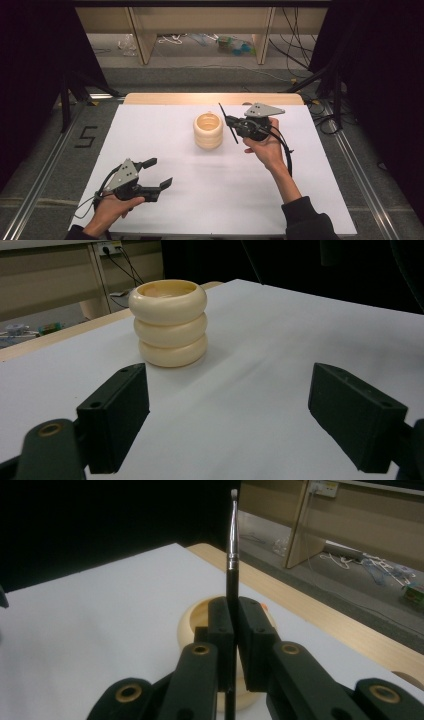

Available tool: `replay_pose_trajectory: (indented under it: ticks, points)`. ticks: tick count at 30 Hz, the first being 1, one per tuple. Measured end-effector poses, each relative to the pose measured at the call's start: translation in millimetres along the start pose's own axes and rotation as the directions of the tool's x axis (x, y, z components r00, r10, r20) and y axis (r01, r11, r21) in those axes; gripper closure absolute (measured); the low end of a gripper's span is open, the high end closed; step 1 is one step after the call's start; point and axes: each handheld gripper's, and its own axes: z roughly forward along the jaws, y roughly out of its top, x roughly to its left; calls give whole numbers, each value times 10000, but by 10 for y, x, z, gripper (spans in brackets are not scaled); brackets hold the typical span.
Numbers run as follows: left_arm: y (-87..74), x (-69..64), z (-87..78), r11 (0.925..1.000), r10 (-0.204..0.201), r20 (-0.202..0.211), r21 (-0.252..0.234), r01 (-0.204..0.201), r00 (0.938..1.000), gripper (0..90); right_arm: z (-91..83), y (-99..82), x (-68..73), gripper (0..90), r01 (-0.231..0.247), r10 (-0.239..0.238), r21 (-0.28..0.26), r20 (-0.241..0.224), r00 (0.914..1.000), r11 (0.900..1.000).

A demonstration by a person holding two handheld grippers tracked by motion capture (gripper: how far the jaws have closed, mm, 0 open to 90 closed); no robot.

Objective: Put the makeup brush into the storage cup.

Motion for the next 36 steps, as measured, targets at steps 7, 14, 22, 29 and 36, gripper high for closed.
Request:
replay_pose_trajectory:
  ticks: [7,14,22,29,36]
  points:
    - [-6,9,8,10000,-37,52,-76,37,10000,165,84,62,-3,852,-88,97,-467,199,9998,9989]
    - [-7,2,7,10000,2,54,29,-2,10000,164,207,64,-18,852,-276,284,-792,92,9996,9965]
    - [-7,4,7,10000,-11,42,25,11,10000,164,246,70,-71,852,-399,423,-823,267,9987,9958]
    - [-10,-3,10,9999,-114,48,18,114,9999,164,306,221,-72,852,-220,251,-930,325,9992,9954]
    - [-4,25,12,9997,168,-15,-191,-168,9999,164,434,327,-82,852,-216,254,-1004,370,9990,9947]
